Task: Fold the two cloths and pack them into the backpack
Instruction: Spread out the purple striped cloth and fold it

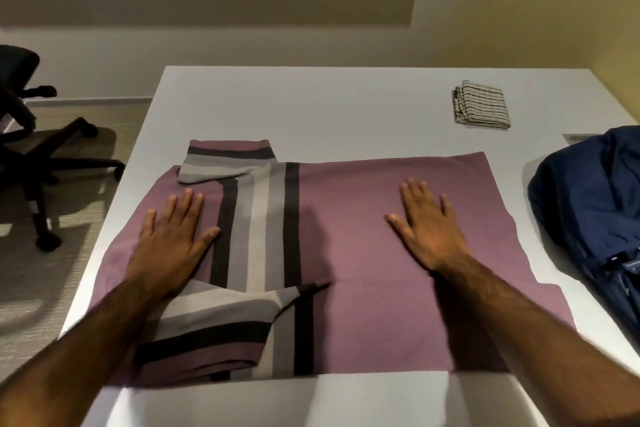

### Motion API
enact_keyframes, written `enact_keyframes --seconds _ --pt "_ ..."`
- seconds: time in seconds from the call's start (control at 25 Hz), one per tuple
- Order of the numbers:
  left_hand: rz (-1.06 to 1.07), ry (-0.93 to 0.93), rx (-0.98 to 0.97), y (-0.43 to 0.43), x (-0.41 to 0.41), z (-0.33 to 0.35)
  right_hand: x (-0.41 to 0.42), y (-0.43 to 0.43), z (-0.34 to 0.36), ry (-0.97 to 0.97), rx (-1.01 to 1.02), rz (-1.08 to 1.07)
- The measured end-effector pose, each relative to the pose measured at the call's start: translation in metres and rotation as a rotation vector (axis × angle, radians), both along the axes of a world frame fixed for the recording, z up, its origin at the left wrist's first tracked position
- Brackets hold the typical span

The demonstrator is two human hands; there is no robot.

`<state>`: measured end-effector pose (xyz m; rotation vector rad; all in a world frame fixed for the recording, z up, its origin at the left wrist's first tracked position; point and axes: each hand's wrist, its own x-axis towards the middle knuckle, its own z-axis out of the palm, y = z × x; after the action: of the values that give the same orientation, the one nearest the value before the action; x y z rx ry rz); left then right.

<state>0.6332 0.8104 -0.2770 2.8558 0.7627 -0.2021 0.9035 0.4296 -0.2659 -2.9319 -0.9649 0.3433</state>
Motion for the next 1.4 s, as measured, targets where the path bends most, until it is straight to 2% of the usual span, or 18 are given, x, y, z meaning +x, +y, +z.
enact_keyframes --seconds 0.12,0.2,0.32,0.44,0.56,0.68,0.8,0.96,1.12,1.4 --pt "0.123 0.015 0.058 0.024 0.015 0.013 0.050 -0.040 0.000 -0.044 -0.033 -0.141" --pt "0.199 -0.054 0.120 0.038 0.034 0.027 0.081 -0.055 0.003 -0.118 -0.056 -0.180" --pt "0.103 -0.182 0.061 0.052 0.080 0.047 0.119 -0.051 0.010 -0.287 0.017 -0.104" --pt "-0.024 -0.137 0.004 0.059 0.128 0.051 0.142 -0.042 0.016 -0.281 -0.005 0.027" --pt "0.057 -0.030 0.022 0.069 0.154 0.048 0.160 -0.037 0.020 -0.239 -0.044 0.064" --pt "0.006 0.093 0.216 0.077 0.165 0.054 0.172 -0.034 0.029 -0.251 -0.106 0.097" --pt "-0.046 0.056 0.340 0.073 0.171 0.065 0.171 -0.036 0.035 -0.338 -0.159 0.140" --pt "0.056 -0.159 0.163 0.060 0.151 0.079 0.161 -0.047 0.040 -0.364 -0.132 0.142" --pt "-0.037 -0.274 0.111 0.060 0.116 0.099 0.137 -0.062 0.051 -0.415 -0.131 0.177" --pt "-0.107 -0.440 -0.087 0.033 0.020 0.144 0.079 -0.104 0.061 -0.485 -0.153 0.220"
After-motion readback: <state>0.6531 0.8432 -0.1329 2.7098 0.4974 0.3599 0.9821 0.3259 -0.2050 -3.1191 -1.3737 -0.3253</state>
